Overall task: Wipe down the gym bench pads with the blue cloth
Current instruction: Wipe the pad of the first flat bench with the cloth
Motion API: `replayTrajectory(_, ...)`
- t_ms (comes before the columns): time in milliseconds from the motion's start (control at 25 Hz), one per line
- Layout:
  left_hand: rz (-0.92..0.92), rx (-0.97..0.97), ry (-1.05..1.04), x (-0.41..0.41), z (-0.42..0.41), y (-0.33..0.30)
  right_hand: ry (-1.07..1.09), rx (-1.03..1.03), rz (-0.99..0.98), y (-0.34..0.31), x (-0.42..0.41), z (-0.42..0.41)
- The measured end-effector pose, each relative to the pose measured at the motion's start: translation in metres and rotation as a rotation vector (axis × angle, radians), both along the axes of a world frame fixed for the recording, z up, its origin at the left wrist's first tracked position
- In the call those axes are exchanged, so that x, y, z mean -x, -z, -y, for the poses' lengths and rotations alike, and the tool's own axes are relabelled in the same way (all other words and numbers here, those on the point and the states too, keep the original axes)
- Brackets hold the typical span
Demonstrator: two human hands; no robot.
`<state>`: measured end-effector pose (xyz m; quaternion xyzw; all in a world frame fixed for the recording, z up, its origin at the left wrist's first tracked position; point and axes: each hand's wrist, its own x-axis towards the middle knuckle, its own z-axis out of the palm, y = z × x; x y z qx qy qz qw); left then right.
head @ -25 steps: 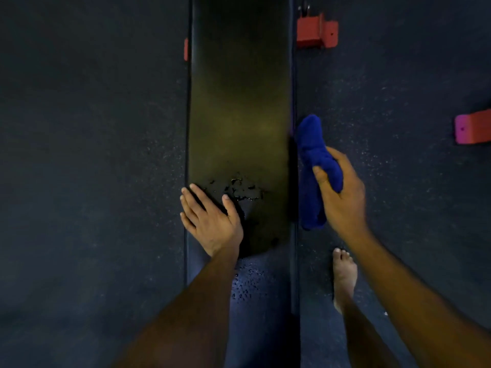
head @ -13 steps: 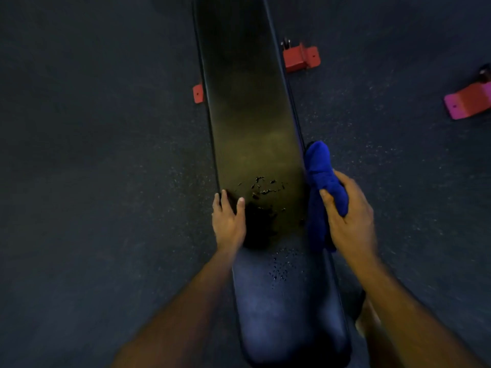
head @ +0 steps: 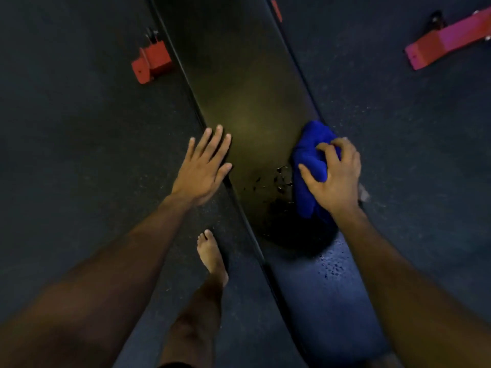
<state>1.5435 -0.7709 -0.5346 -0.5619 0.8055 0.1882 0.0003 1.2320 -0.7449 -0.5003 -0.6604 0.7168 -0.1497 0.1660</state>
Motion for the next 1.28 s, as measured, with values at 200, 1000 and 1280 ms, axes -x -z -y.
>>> replayTrajectory(200,-0.135,-0.022,0.023,-0.006,0.000,0.015,0.019,-0.037,-0.137,0.023,-0.033,0.005)
replayTrajectory(1000,0.003,-0.177,0.081,-0.009,0.004,-0.009,-0.007,-0.002,-0.140,0.025,-0.091,-0.020)
replayTrajectory(1280,0.046,-0.195,0.079,-0.008,0.005,-0.014,-0.669,-0.117,-0.022,0.022,-0.051,-0.118)
